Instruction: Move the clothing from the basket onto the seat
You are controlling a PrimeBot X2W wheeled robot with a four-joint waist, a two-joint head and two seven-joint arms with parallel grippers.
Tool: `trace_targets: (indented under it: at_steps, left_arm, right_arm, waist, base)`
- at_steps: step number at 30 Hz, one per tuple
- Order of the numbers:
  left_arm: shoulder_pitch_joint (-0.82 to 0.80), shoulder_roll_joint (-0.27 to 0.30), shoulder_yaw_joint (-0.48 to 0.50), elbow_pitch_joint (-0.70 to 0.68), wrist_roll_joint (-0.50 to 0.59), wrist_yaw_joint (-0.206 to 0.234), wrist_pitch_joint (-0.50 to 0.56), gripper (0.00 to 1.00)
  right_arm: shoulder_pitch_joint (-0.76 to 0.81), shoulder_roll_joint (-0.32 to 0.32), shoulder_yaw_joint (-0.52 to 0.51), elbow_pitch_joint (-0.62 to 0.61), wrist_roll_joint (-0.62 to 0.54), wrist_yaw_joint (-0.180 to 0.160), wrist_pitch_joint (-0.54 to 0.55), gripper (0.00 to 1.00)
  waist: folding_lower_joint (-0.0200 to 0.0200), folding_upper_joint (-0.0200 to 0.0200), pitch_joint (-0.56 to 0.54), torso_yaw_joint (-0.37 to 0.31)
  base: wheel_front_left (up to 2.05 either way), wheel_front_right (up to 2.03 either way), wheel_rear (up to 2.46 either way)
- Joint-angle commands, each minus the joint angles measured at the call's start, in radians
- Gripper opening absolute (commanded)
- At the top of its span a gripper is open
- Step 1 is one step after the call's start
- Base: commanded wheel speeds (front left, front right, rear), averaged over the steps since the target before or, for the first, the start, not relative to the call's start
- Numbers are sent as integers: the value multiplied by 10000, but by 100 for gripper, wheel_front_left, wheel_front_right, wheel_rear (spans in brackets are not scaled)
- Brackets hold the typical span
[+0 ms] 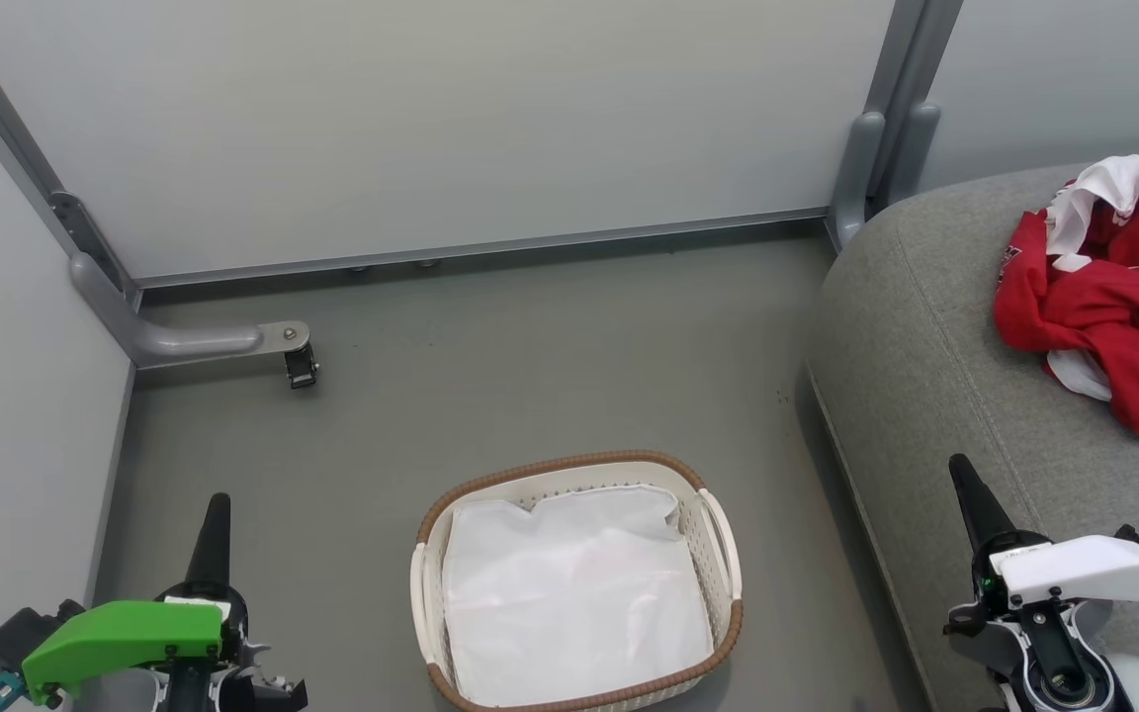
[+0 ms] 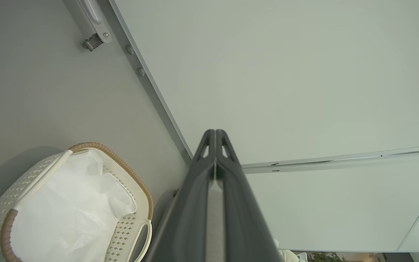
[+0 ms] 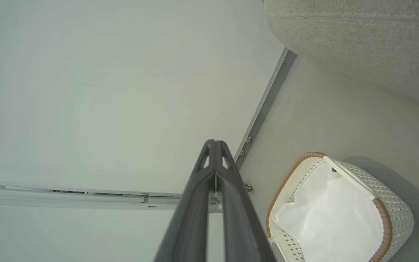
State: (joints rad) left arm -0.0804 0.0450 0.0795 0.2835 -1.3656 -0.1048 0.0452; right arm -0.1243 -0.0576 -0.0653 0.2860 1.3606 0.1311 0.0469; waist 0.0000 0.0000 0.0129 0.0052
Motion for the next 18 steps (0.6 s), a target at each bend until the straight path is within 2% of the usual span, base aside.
trace_targets:
  at_steps: [1,18]
  left_arm:
    - [-226,68,57,-108,-203,-57,73,0]
    - [-287,78,233,-271,-1437,-193,424,0]
  right_arm:
    - [59,-18,-72,-120,213,-4,69,0]
    - [140,29,-314,-299,1472,-3,406,0]
  waist:
    - [0,0,-3,-2]
    - [0,0,-50,-27]
  base:
    - [0,0,0]
    - [0,0,0]
